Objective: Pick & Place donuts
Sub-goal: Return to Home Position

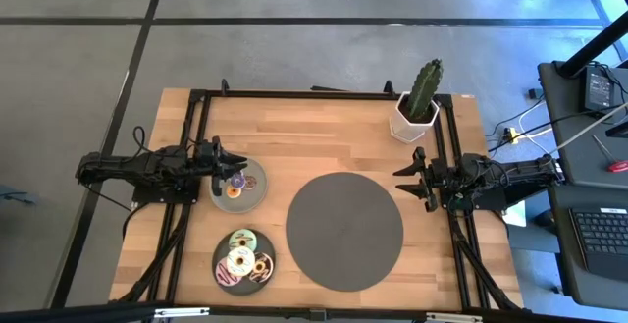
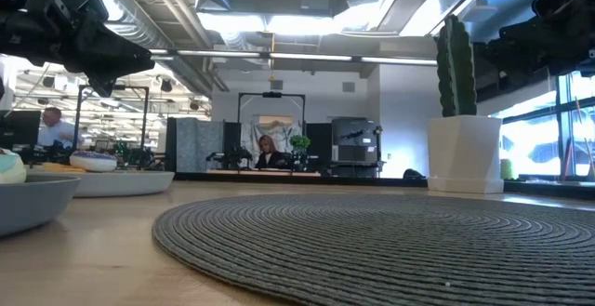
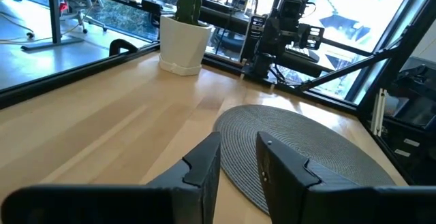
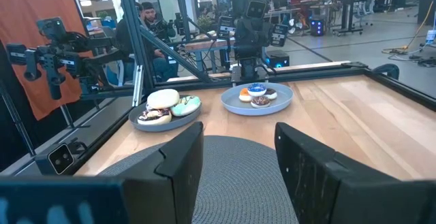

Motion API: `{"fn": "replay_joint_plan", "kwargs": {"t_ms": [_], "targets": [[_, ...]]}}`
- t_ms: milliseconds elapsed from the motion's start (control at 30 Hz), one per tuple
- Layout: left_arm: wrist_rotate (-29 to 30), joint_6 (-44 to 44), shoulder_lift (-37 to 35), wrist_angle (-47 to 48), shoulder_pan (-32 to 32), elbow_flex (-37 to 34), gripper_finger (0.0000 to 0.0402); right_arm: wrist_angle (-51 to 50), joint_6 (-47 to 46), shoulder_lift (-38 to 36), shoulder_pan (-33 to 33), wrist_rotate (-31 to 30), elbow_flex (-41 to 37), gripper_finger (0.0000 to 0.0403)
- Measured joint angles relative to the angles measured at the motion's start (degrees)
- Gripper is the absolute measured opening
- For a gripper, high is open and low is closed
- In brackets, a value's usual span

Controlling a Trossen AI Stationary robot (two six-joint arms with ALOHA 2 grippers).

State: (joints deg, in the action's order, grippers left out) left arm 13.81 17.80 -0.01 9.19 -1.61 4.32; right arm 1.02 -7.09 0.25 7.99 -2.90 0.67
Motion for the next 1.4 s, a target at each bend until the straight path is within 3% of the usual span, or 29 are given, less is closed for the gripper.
{"fn": "replay_joint_plan", "kwargs": {"t_ms": [1400], "targets": [[0.02,0.0,0.0,0.01,0.0,0.0,0.0086,-0.01,0.0,0.0,0.02,0.0,0.0,0.0183]]}}
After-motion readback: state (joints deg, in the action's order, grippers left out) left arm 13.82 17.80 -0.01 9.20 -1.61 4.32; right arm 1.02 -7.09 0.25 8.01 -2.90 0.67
